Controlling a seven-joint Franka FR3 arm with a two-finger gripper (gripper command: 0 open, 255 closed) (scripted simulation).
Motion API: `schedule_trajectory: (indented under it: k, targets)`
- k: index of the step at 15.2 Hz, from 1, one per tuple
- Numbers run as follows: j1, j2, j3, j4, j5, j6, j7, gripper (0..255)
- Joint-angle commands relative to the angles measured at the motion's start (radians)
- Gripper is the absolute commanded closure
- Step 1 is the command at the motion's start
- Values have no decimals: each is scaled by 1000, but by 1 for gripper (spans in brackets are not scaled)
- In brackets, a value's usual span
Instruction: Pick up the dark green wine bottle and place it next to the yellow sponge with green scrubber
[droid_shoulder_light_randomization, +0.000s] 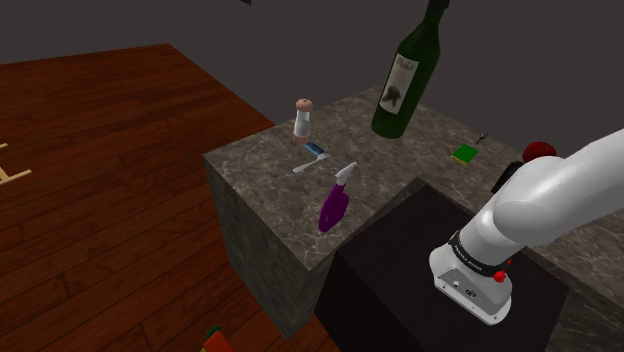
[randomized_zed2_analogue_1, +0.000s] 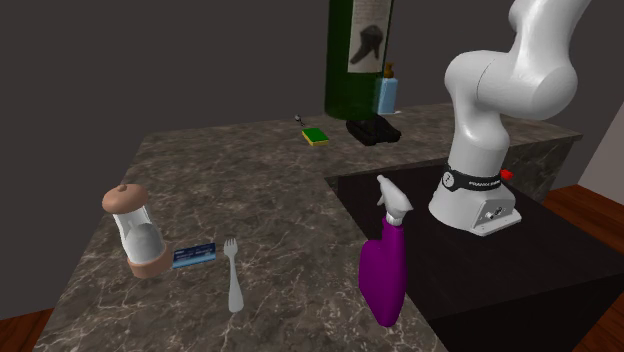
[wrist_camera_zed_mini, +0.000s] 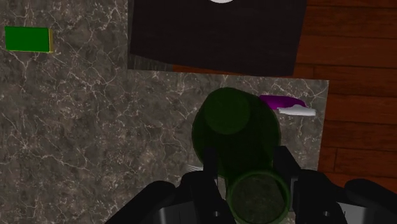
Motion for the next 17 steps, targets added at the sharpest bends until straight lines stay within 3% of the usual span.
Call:
schedule_trajectory:
  k: [1, 10, 17]
  targets:
    - [0, 17, 2, 47, 0, -30, 4, 255]
    - [0, 133, 9, 314, -6, -181, 11, 255]
    - [3, 271, 20, 604, -16, -334, 23, 255]
